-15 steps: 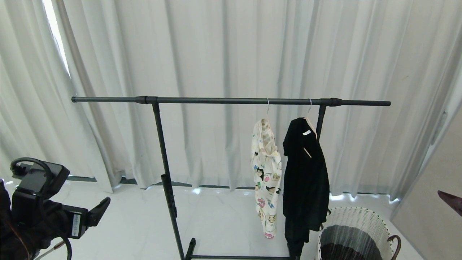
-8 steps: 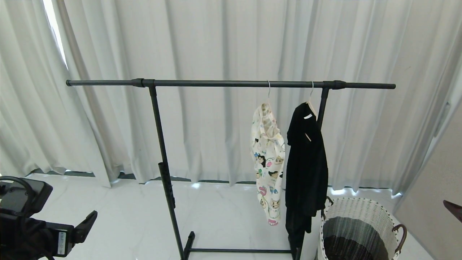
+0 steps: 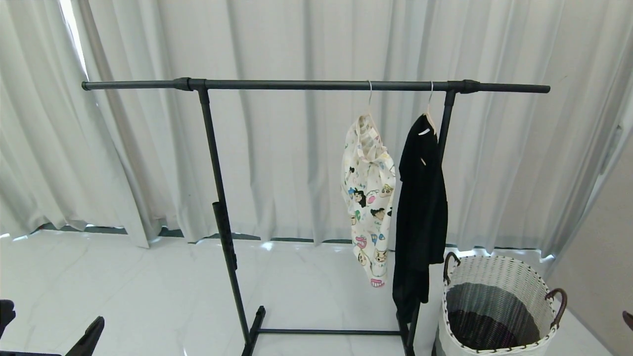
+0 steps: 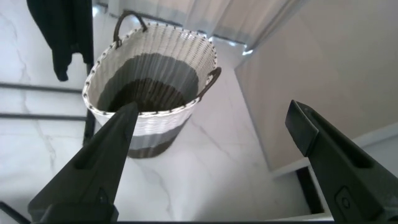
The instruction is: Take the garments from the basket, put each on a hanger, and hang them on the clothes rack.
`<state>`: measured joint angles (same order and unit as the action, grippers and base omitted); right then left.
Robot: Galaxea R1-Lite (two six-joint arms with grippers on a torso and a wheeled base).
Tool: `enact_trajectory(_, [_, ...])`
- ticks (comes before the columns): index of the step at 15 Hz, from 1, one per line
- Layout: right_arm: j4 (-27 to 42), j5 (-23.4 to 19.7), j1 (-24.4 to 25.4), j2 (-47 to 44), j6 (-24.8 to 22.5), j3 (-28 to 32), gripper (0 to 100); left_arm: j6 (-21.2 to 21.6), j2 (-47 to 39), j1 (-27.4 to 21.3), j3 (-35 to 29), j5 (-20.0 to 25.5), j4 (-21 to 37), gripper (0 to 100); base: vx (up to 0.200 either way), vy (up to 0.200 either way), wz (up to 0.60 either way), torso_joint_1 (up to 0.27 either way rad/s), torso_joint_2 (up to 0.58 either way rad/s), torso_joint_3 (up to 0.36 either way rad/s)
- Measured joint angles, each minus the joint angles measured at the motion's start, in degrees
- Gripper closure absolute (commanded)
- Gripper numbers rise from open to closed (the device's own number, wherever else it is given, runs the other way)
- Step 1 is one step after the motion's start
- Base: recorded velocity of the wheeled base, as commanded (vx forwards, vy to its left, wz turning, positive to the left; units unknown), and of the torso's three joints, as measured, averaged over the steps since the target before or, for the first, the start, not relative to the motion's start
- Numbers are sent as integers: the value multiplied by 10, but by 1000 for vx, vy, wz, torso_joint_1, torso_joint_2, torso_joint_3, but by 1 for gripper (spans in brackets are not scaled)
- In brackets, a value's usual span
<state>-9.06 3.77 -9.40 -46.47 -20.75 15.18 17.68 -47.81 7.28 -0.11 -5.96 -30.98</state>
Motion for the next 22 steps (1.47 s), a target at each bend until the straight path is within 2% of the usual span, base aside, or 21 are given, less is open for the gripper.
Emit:
enact_trajectory(3, [1, 1, 0, 77, 26, -46, 0, -31, 98, 0, 0, -14, 89, 0, 0, 0, 0, -49, 123, 76])
enact_trajectory(7, [3, 1, 0, 211, 75, -115, 0, -41, 297, 1, 1, -37, 214, 0, 0, 0, 0, 0, 0, 0])
enact_trajectory(9, [30, -10, 3, 293, 94, -135, 0, -48, 372, 2, 1, -97, 258, 0, 0, 0, 0, 0, 0, 0])
enact_trajectory(10, [40, -13, 6, 336, 109, -140, 0, -68, 390, 2, 1, -124, 273, 0, 0, 0, 0, 0, 0, 0])
enact_trajectory(11, [45, -1, 9, 376, 131, -144, 0, -100, 402, 2, 1, -131, 276, 0, 0, 0, 0, 0, 0, 0])
enact_trajectory(12, [46, 44, 11, 403, 151, -147, 0, -122, 410, 2, 1, -139, 279, 0, 0, 0, 0, 0, 0, 0])
enact_trajectory(13, [47, 75, 13, 421, 171, -148, 0, -127, 415, 2, 1, -162, 279, 0, 0, 0, 0, 0, 0, 0])
enact_trajectory(14, [48, 79, 14, 434, 174, -149, 0, -116, 419, 2, 1, -178, 280, 0, 0, 0, 0, 0, 0, 0])
enact_trajectory(15, [47, 70, 15, 442, 148, -150, 0, -110, 421, 2, 1, -170, 280, 0, 0, 0, 0, 0, 0, 0])
enact_trajectory(17, [39, 37, 18, 450, 98, -151, 0, -118, 424, -1, 1, -114, 280, 0, 0, 0, 0, 0, 0, 0])
enact_trajectory(19, [37, 33, 52, 454, 103, -152, 0, -146, 426, -3, 1, 18, 292, 0, 0, 0, 0, 0, 0, 0])
enact_trajectory(20, [38, 33, 82, 455, 118, -152, 0, -157, 426, -5, 1, 39, 312, 0, 0, 0, 0, 0, 0, 0])
enact_trajectory(22, [42, 34, 150, 456, 150, -152, 0, -173, 426, -13, 0, 39, 318, 0, 0, 0, 0, 0, 0, 0])
